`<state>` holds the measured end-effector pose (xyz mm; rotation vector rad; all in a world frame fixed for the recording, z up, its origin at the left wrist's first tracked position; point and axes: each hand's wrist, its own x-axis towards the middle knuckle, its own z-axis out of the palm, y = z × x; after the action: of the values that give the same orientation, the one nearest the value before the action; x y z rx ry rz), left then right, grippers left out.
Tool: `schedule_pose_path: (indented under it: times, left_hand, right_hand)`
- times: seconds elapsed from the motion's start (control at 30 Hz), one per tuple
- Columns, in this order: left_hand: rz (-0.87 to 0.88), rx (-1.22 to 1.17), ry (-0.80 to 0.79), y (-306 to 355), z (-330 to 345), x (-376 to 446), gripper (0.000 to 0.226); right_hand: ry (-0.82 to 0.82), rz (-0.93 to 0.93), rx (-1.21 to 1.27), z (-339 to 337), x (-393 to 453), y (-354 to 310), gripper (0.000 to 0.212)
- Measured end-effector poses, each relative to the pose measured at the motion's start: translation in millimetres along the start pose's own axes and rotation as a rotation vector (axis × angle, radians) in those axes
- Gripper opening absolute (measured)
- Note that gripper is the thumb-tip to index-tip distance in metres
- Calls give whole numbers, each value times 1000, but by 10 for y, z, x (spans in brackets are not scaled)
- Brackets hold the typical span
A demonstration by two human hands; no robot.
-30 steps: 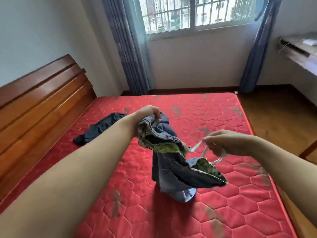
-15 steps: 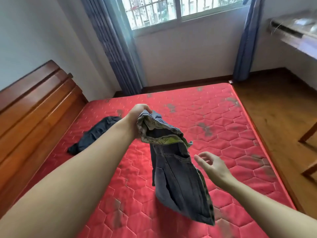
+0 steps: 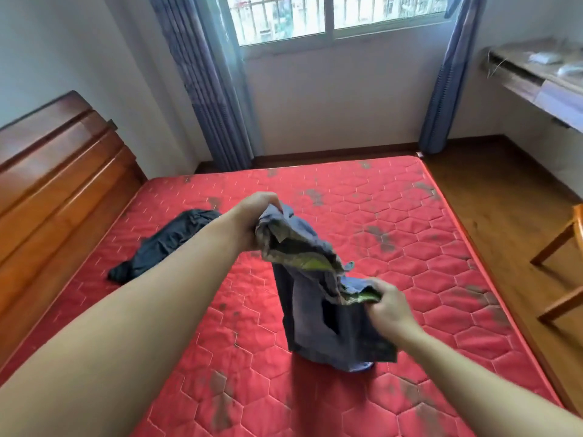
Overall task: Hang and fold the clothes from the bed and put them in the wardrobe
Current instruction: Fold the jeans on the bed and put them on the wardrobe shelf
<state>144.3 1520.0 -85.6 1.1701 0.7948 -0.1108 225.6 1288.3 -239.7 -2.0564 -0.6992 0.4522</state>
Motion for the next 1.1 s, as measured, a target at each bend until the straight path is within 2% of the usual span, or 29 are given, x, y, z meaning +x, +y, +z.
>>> schedule_pose_path:
  times: [0.03, 0.1, 0.17, 0.2, 0.33, 0.4, 0.43, 0.5, 0.53, 0.6, 0.67, 0.7, 0.8, 0.87, 0.9, 0.93, 1.0, 1.07, 1.1]
  left_hand:
    - [-24, 96, 11, -31, -121, -40, 30]
    - [-40, 236, 146, -154, -304, -26, 20]
    - [-4, 282, 277, -331, -446, 84, 65]
    - [17, 307, 264, -400, -467, 117, 79]
    - [68, 821, 127, -654, -430, 163, 76]
    - [161, 949, -17, -858, -294, 167, 98]
    - [254, 1008, -37, -1004, -176, 171, 108]
    - [441, 1180, 88, -1367, 91, 223, 121]
    - [488, 1193, 167, -1513, 195, 276, 122]
    - [533, 1052, 306, -1673, 278, 402, 115]
    - [481, 957, 443, -1672, 213, 515, 103]
    - [438, 980, 490, -1629, 154, 575, 90]
    - [414, 1078, 525, -1433, 27, 638, 26]
    - [456, 1110, 526, -1254, -24, 592, 6]
    - [490, 1115, 526, -1140, -53, 578, 2]
    - [523, 1128, 527, -1019, -78, 552, 9]
    - [590, 1180, 534, -765, -101, 450, 18]
    - [665, 1205, 495, -543, -61, 332, 13]
    - [702, 1217, 459, -456, -21, 275, 11]
  right_hand:
    - [20, -35, -50, -120, 78, -94, 48]
    - [13, -107, -187, -332, 230, -313, 58]
    - [-34, -157, -330, -462, 346, -564, 64]
    - [-49, -186, -401, -499, 396, -674, 63]
    - [3, -219, -569, -587, 527, -1055, 44]
    - [14, -174, -566, -594, 575, -1181, 34]
    - [12, -150, -561, -582, 594, -1227, 32]
    - [2, -117, -563, -551, 617, -1294, 31]
    - [7, -107, -567, -543, 625, -1310, 31]
    - [31, -83, -571, -570, 626, -1290, 30]
    - [44, -59, -562, -662, 620, -1218, 27]
    - [44, -59, -564, -715, 601, -1166, 26]
    - [67, -175, -661, -863, 557, -973, 19]
    - [51, -316, -674, -949, 515, -865, 19]
    - [16, -380, -616, -995, 490, -816, 21]
    - [-3, -430, -555, -1038, 463, -761, 23]
    - [47, -448, -464, -1095, 452, -630, 25]
    - [64, -311, -411, -1108, 442, -471, 27]
    - [-5, -219, -411, -1093, 440, -388, 26]
